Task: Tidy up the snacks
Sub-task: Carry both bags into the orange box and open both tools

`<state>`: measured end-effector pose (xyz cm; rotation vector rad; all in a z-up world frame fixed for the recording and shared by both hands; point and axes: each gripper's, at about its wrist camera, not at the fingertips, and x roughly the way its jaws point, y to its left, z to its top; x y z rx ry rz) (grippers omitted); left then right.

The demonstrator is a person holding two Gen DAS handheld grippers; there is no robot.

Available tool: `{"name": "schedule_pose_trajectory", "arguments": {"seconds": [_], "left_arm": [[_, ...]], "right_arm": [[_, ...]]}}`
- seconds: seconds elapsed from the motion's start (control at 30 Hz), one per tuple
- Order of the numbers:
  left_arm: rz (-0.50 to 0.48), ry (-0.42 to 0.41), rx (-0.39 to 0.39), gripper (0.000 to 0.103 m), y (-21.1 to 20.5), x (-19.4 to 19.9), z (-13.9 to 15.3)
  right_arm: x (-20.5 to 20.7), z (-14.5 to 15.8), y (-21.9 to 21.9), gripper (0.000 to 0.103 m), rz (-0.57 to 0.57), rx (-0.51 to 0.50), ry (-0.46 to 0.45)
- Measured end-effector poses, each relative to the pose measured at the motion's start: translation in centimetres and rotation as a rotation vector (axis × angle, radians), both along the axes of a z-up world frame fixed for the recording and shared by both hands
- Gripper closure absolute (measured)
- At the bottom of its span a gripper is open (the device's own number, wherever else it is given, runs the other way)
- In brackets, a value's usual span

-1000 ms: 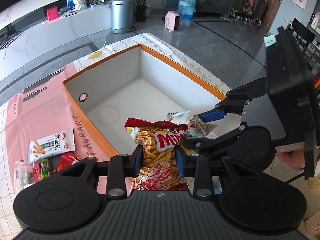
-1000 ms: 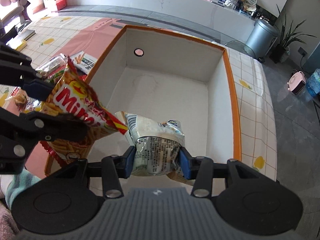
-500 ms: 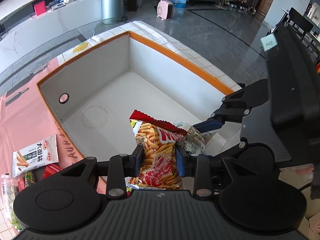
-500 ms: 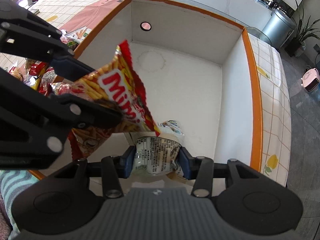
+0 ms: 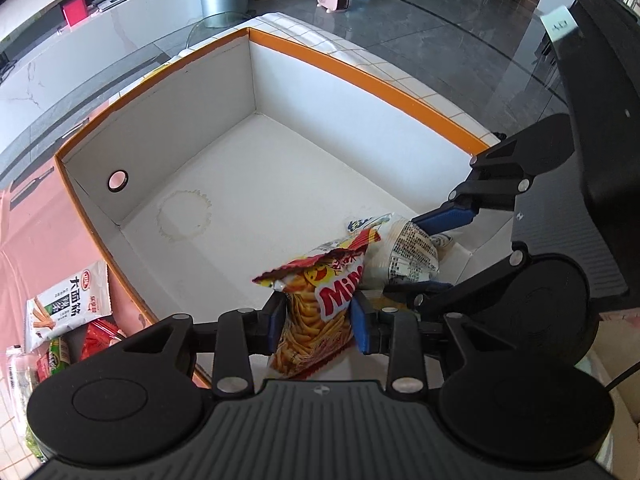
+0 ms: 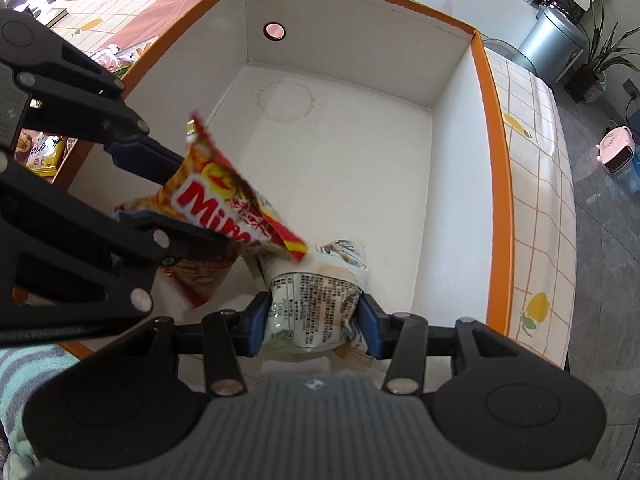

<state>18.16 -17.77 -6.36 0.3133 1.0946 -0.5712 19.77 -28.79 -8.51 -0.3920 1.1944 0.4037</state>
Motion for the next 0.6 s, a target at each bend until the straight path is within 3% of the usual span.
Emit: {"name": "schedule_pose_trajectory", "arguments": {"seconds": [0.23,0.33,0.43,0.6], "left_arm": [[0.032,-0.017,0.034,0.044,0.3,-0.3,0.7],[0.035,-0.038,0.041,0.042,0.4,-0.8,1.6],[0.046,-0.07,0.04,0.036,0.5,-1.4,2.5],[0.065,-0.114,0.009,0.034,1.3,-2.6,4.2]], "right_arm": [[0.6,0.1,0.0,0.056,-0.054,-0.022,0.043],[0.7,0.5,0.0,0.05,-0.072,-0.018,0.06],[0.0,1.4,-0.2,0.043,-0.081,-0.031,0.04],[-1.6,3.5,-0.4,0.034,-0.106,-0.013,-0.002]]}}
